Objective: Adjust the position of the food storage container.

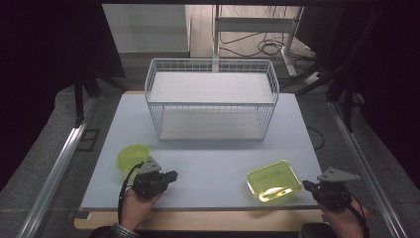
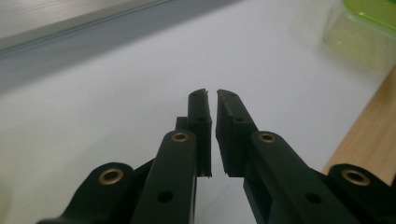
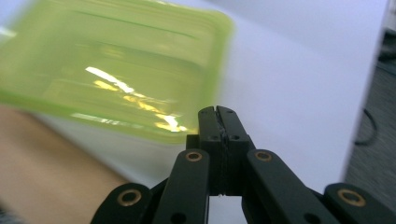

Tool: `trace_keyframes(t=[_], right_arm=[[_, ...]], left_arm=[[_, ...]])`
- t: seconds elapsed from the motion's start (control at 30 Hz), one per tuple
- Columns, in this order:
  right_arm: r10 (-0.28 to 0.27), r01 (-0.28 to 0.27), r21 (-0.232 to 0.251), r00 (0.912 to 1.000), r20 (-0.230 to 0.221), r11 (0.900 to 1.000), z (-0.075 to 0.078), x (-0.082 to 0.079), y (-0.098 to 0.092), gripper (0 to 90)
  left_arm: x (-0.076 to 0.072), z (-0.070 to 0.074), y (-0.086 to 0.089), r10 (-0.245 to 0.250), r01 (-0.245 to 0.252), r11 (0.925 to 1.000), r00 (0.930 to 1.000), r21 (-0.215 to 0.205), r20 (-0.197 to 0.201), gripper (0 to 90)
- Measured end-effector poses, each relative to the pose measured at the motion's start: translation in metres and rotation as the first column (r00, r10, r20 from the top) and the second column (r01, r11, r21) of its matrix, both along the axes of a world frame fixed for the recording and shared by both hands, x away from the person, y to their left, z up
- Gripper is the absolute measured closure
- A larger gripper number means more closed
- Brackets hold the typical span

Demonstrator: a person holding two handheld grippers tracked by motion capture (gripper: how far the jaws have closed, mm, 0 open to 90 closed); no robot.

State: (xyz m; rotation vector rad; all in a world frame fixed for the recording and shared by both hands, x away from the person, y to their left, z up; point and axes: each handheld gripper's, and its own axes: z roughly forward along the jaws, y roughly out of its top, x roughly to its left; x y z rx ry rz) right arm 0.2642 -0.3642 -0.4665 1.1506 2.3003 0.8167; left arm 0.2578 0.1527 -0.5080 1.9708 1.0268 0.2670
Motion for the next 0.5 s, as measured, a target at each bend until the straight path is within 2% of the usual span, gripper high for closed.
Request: trace_keyframes(t=[0.1,0.13,0.17,0.27,0.3,0.5], right_arm=[[-0.026,0.026,-0.01,0.9996,-0.01,1.0,-0.005,0.006,-0.003,89.3],[-0.032,0.032,-0.015,0.9989,-0.034,0.999,-0.01,0.01,-0.004,89.3],[-0.032,0.032,-0.015,0.9989,-0.034,0.999,-0.01,0.01,-0.004,89.3],[-0.027,0.027,-0.008,0.9979,-0.058,1.0,-0.014,0.012,0.003,89.2],[-0.027,0.027,-0.008,0.9979,-0.058,1.0,-0.014,0.012,0.003,89.2],[0.032,-0.031,0.008,0.9948,-0.097,0.999,-0.017,0.017,0.027,89.2]], left_arm=[[0.0,-0.001,-0.008,-0.026,0.026,0.9997,0.9996,0.005,-0.006,84.7],[-0.001,-0.003,-0.017,-0.057,0.057,0.9983,0.9981,-0.011,-0.023,84.7],[-0.001,-0.003,-0.017,-0.057,0.057,0.9983,0.9981,-0.011,-0.023,84.6],[-0.004,-0.007,-0.039,-0.123,0.123,0.9924,0.9915,0.002,-0.043,84.7],[-0.004,-0.007,-0.039,-0.123,0.123,0.9924,0.9915,0.002,-0.043,84.7],[-0.006,-0.014,-0.062,-0.198,0.201,0.9793,0.977,0.028,-0.08,84.5]])
